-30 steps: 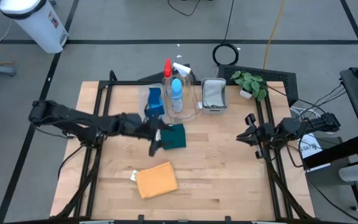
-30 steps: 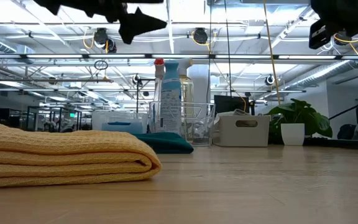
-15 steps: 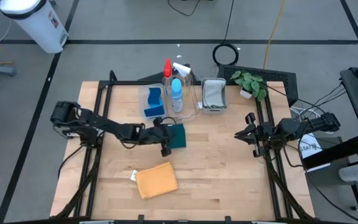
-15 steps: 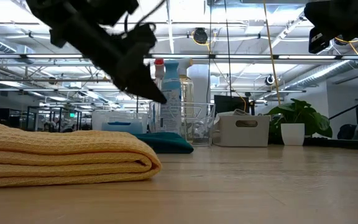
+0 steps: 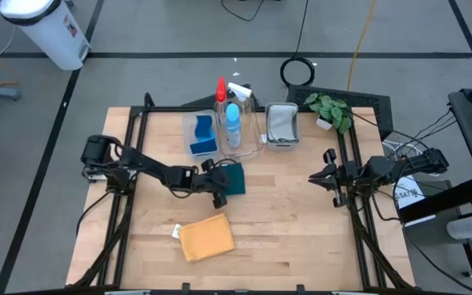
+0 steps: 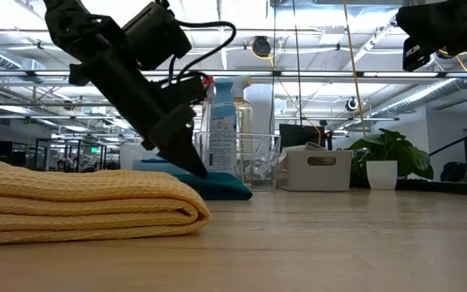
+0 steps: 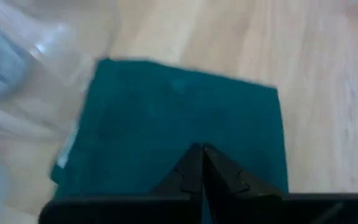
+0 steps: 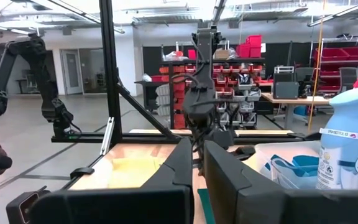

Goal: Pick & Place Kitchen Items
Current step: Adjust the dark blue microfiber cloth, then put the yellow microfiber cloth into the gray bin

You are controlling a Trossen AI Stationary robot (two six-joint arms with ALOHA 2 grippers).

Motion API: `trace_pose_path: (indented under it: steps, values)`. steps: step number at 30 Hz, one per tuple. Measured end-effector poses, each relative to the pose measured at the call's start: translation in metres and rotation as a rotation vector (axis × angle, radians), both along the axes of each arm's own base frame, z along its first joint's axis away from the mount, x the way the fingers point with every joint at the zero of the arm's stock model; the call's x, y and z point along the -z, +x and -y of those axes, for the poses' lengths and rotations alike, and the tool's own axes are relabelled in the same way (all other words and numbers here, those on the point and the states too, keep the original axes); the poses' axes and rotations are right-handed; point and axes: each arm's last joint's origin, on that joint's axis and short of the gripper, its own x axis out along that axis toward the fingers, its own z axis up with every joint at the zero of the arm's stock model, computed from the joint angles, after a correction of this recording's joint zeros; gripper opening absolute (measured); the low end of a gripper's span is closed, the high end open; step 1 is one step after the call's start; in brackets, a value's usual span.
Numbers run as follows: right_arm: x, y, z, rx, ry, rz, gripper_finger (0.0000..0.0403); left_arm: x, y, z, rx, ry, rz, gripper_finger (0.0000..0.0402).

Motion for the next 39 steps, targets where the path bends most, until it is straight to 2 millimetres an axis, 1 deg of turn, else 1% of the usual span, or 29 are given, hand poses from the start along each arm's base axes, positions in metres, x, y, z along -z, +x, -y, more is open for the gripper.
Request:
trace_pose_path:
  steps: [3,7,13,17,20,23,25,27,29,31,34,36,39]
  values:
    - [0.000,0.000,0.000,0.000,0.000,0.000,0.0015,0.007,-0.003,0.001,0.013,-0.055,-0.053,0.0017]
    - [0.000,0.000,0.000,0.000,0.000,0.000,0.0015,0.010,-0.007,0.005,0.049,-0.165,-0.104,0.0004]
    - [0.000,0.000,0.000,0.000,0.000,0.000,0.0015,0.009,-0.007,0.023,0.157,-0.321,-0.109,0.0014]
    - [0.001,0.000,0.000,0.001,-0.002,-0.007,0.0015,0.007,-0.006,0.035,0.225,-0.373,-0.089,0.0006]
    - [0.001,0.000,0.000,0.002,-0.011,-0.008,0.0015,0.007,-0.007,0.038,0.237,-0.373,-0.084,0.0006]
    - [0.001,0.000,0.000,0.003,-0.014,-0.008,0.0015,0.002,-0.007,0.035,0.174,-0.366,-0.066,0.0020]
    - [0.001,0.000,0.000,0.003,-0.014,-0.008,0.0015,-0.004,-0.007,0.032,0.137,-0.370,-0.038,0.0024]
    - [0.001,0.000,0.000,0.003,-0.013,-0.008,0.0015,-0.015,-0.008,0.030,0.131,-0.380,0.003,0.0022]
    - [0.001,0.000,0.000,0.003,-0.014,-0.008,0.0015,-0.026,-0.009,0.032,0.157,-0.391,0.044,0.0013]
    - [0.001,0.000,0.000,0.003,-0.014,-0.008,0.0015,-0.032,-0.010,0.043,0.259,-0.424,0.061,0.0005]
    - [0.001,0.000,0.000,0.003,-0.014,-0.008,0.0015,-0.034,-0.015,0.068,0.445,-0.438,0.057,0.0009]
    - [0.001,0.000,0.000,0.003,-0.014,-0.009,0.0015,-0.029,-0.018,0.084,0.513,-0.426,0.035,0.0013]
    - [0.001,0.000,0.000,0.003,-0.014,-0.010,0.0015,-0.021,-0.026,0.103,0.549,-0.460,-0.028,0.0007]
